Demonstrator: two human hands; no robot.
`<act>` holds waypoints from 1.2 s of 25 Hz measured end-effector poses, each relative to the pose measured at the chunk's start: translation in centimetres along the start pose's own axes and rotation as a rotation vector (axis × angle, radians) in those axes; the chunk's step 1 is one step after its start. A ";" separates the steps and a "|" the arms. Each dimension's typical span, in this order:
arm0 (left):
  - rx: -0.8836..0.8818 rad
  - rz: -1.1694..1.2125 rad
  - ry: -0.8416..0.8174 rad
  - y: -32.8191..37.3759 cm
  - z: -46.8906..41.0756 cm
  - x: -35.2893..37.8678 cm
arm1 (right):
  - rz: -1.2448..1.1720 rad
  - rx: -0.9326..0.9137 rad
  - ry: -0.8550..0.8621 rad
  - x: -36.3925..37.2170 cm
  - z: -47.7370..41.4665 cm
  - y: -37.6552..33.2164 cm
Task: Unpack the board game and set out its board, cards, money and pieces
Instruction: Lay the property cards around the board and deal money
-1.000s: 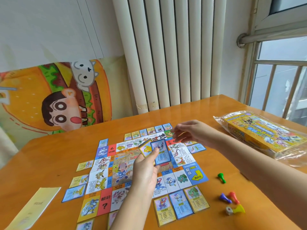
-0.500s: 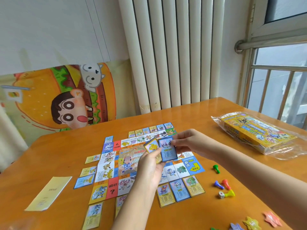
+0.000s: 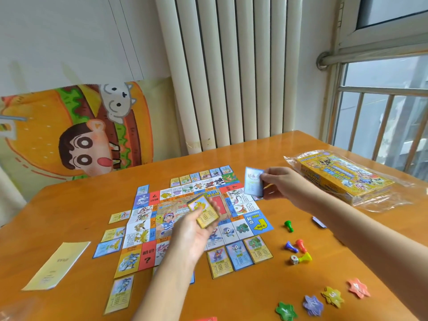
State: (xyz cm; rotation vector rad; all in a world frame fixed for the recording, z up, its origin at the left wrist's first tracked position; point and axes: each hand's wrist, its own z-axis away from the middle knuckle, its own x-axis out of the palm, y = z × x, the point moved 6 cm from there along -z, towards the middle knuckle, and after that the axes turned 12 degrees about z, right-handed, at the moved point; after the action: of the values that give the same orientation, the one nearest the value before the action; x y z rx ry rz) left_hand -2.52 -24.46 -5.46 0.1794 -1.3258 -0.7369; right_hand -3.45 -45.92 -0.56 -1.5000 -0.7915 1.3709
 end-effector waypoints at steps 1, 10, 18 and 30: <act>0.015 -0.054 0.007 0.8 0.1 -0.8 | 0.036 0.003 -0.006 -0.3 0.2 0.2; 0.260 -0.354 0.227 8.3 3.2 -7.3 | 0.388 -0.145 -0.287 6.7 3.2 -0.4; -0.075 -0.664 0.135 5.7 4.4 -9.8 | 0.559 -0.098 -0.380 14.9 3.4 1.1; -0.157 -0.616 0.154 5.5 4.5 -11.2 | 0.868 -0.173 -0.173 16.0 4.0 1.1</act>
State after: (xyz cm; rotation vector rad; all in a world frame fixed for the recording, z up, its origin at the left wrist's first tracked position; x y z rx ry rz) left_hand -5.23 -12.49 -10.51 0.5213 -1.0601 -1.3130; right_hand -4.72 -31.00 -7.49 -1.9935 -0.3511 2.1225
